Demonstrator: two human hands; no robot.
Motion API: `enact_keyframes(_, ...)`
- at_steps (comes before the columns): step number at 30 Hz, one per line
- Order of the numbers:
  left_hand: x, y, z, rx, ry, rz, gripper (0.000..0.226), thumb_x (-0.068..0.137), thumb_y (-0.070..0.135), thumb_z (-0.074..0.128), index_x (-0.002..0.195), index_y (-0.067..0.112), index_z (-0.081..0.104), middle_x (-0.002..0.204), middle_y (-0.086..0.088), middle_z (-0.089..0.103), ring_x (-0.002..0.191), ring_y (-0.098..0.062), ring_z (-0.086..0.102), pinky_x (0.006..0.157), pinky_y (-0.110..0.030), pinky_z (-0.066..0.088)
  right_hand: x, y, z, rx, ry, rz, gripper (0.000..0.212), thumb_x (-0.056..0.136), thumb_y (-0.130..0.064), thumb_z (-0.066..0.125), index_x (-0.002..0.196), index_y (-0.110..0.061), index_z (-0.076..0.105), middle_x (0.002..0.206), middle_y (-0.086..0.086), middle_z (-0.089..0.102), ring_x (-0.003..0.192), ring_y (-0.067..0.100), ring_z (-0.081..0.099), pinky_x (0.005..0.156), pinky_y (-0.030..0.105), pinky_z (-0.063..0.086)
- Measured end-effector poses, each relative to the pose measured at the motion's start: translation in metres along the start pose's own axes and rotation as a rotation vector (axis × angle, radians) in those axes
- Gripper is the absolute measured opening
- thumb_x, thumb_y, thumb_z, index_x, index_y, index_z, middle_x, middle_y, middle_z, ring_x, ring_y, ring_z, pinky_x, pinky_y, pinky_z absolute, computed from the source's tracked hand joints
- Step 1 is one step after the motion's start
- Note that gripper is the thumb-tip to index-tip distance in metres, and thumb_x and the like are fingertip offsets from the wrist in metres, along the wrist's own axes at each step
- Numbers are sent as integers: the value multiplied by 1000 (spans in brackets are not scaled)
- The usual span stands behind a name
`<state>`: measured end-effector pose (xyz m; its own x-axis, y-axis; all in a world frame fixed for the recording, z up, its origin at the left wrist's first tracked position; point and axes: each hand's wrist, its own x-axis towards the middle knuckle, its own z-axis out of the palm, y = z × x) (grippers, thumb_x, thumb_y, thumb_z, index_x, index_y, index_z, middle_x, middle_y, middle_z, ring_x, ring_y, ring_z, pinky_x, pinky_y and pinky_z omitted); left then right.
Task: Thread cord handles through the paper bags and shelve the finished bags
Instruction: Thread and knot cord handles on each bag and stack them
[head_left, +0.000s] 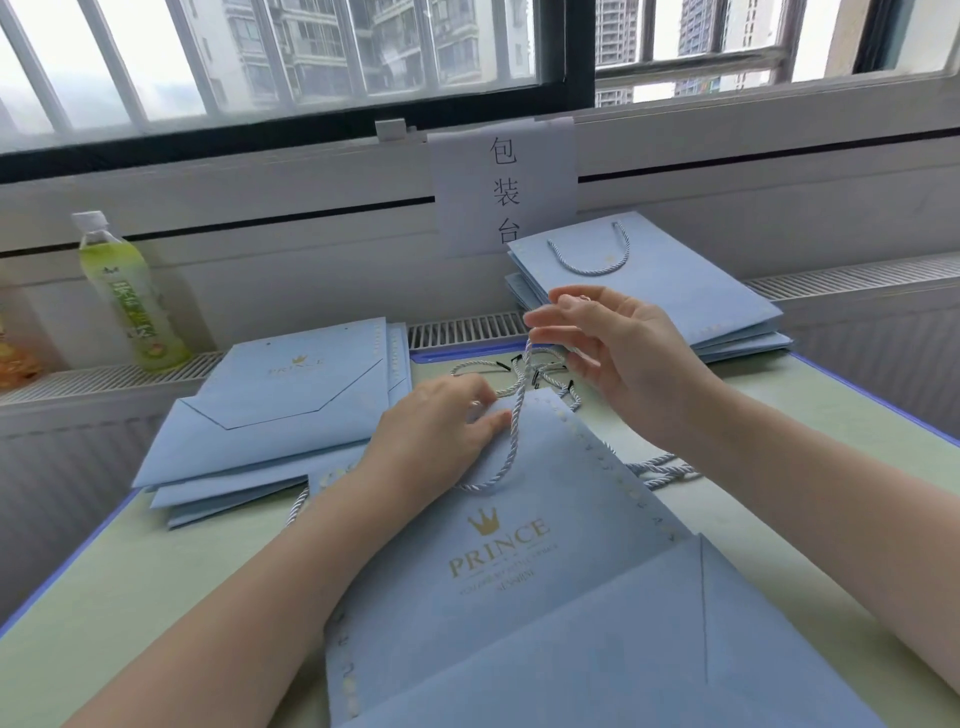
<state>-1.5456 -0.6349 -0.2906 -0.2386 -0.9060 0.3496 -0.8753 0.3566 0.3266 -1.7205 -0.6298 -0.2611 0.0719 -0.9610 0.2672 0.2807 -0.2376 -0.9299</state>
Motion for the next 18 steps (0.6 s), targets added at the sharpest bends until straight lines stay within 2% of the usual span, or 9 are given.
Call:
enact_keyframes(2, 0, -1, 2, 19, -25, -44, 25, 92, 46, 52, 102, 24, 58, 99, 7, 56, 104, -16, 52, 77, -29, 37, -1, 1, 1, -39, -83, 7, 11, 97, -14, 49, 106, -16, 55, 99, -4, 73, 90, 8, 65, 74, 24, 43)
enact_keyframes(3, 1, -3, 2, 17, -39, -64, 24, 92, 46, 52, 99, 24, 56, 96, 8, 54, 102, -17, 52, 77, -30, 37, -1, 3, 1, -101, -108, -9, 13, 98, -14, 47, 107, -14, 55, 99, -3, 73, 88, 8, 66, 71, 21, 44)
enact_keyframes(5, 2, -5, 3, 1, -50, -91, 23, 90, 46, 54, 91, 23, 53, 92, 8, 53, 98, -18, 52, 78, -32, 39, -4, 7, 3, -315, -126, -77, 19, 101, -16, 41, 97, -13, 60, 82, -1, 73, 73, 10, 66, 62, 16, 43)
enact_keyframes(7, 3, -7, 3, -14, -43, -104, 23, 90, 44, 56, 87, 22, 51, 92, 7, 56, 97, -19, 53, 80, -33, 41, -6, 10, 7, -489, -158, -122, 29, 100, -22, 42, 81, -13, 62, 65, -3, 65, 60, 9, 58, 57, 14, 41)
enact_keyframes(10, 3, -6, 2, -18, -27, -98, 23, 90, 44, 56, 87, 22, 51, 90, 7, 56, 94, -19, 54, 80, -34, 42, -8, 14, 13, -617, -264, -48, 43, 89, -48, 42, 63, -16, 54, 60, -9, 52, 61, 5, 49, 61, 14, 40)
enact_keyframes(12, 2, -4, 2, -26, -12, -87, 22, 89, 45, 57, 86, 23, 51, 88, 8, 56, 92, -19, 54, 78, -34, 42, -8, 15, 15, -625, -274, -22, 46, 87, -51, 41, 59, -15, 52, 54, -12, 50, 61, 6, 51, 59, 15, 41)
enact_keyframes(14, 1, -4, 3, -41, -5, -91, 21, 88, 45, 58, 89, 24, 55, 89, 8, 58, 92, -17, 54, 78, -33, 42, -7, 15, 13, -659, -252, -65, 42, 96, -36, 45, 67, -9, 60, 51, -9, 52, 54, 7, 53, 55, 14, 40)
enact_keyframes(16, 1, -4, 2, -59, 4, -98, 21, 87, 44, 59, 93, 25, 59, 90, 8, 59, 91, -17, 55, 77, -32, 42, -6, 18, 9, -771, -237, -117, 28, 99, -20, 47, 86, -4, 66, 48, -8, 52, 49, 8, 51, 54, 13, 39)
enact_keyframes(18, 2, -4, 2, -66, 17, -89, 21, 88, 43, 60, 94, 23, 62, 89, 8, 59, 91, -17, 55, 76, -31, 42, -6, 21, 7, -884, -227, -113, 18, 98, -19, 48, 98, -9, 63, 50, -7, 53, 46, 9, 49, 56, 19, 41)
